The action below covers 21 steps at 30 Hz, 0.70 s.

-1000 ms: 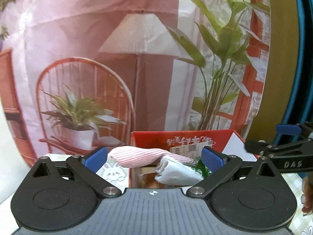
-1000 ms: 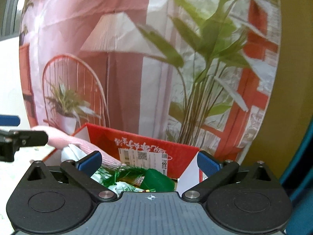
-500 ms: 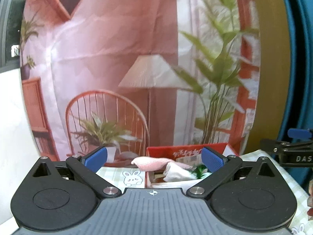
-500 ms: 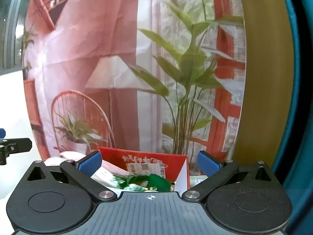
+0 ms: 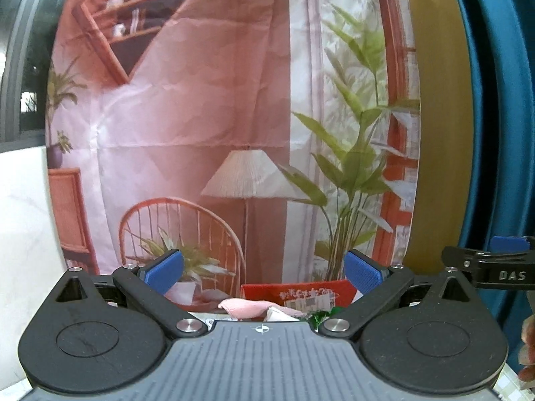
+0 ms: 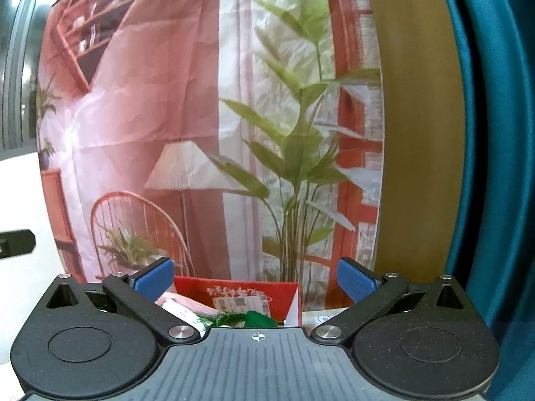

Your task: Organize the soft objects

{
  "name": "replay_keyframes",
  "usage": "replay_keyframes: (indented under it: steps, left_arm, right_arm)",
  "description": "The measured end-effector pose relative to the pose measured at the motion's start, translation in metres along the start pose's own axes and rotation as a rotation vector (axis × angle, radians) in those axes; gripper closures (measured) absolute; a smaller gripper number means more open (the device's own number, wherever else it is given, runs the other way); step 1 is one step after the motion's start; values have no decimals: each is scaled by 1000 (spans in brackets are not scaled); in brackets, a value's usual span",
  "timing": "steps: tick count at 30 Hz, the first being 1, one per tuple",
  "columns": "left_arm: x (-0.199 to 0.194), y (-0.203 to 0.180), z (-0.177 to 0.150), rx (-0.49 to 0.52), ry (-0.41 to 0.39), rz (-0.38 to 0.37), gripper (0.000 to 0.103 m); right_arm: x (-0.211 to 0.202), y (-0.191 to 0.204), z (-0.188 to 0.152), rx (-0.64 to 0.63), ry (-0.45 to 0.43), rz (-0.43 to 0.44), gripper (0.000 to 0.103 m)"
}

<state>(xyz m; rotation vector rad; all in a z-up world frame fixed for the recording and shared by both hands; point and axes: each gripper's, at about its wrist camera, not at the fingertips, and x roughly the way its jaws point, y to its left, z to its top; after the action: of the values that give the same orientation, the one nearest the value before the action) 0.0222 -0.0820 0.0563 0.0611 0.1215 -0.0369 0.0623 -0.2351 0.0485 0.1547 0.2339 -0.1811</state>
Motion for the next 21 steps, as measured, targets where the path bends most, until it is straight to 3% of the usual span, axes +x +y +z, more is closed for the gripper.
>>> replay_keyframes:
  steps: [12, 21]
  left_arm:
    - [-42, -4, -2, 4, -44, 33, 0]
    - [-54, 1, -4, -16, -44, 41, 0]
  right_arm:
    - [-62, 4, 13, -40, -50, 0, 0]
    - [-85, 11, 8, -70, -56, 2, 0]
